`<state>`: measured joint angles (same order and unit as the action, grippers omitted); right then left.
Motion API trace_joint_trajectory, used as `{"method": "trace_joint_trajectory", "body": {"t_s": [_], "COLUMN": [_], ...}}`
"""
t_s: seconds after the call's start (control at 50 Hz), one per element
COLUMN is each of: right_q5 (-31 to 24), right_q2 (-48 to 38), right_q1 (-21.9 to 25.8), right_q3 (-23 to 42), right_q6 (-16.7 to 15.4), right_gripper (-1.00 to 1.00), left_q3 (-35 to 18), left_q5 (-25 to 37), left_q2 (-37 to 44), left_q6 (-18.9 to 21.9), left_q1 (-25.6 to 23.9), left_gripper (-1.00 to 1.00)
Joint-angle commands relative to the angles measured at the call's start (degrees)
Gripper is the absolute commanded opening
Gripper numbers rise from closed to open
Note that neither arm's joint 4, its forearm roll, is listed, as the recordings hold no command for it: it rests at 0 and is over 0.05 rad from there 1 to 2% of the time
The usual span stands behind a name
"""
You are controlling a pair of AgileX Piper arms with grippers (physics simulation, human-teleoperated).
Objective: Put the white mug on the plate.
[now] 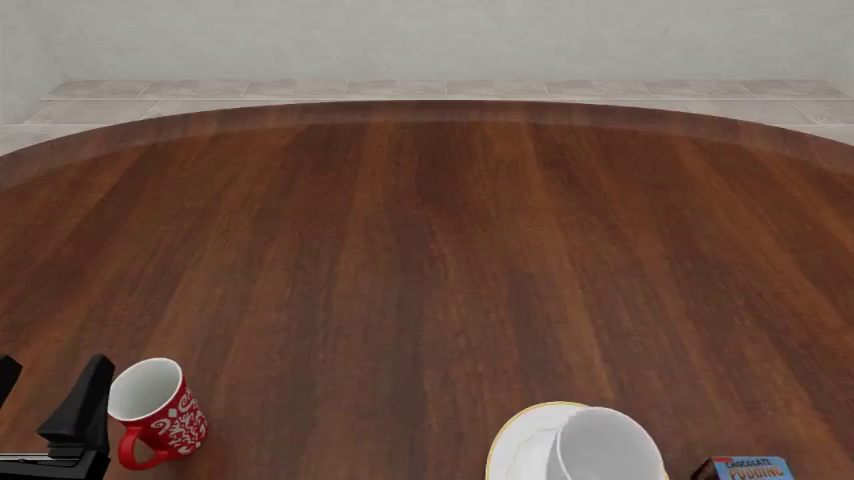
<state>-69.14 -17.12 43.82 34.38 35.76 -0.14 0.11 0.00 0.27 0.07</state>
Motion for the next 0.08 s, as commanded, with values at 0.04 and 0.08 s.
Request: {"method": "trace_joint_trajectory", "body": {"t_s": [0.04, 0.08], "right_q5": [-0.76, -0.76], "right_q2": [2.52, 2.89], "right_q1": [-1.3, -1.28], "right_q3": [1.86, 2.3], "right_q6": [-0.21, -0.03], "right_gripper": [1.0, 1.0], "left_q3": [-0.09, -0.09], "left_q5": [-0.08, -0.08], "left_q2": [0.15, 0.15], "left_q6": [0.02, 0.03], "left_q1": [-0.06, -0.07], "left_gripper": [1.0, 1.0]}}
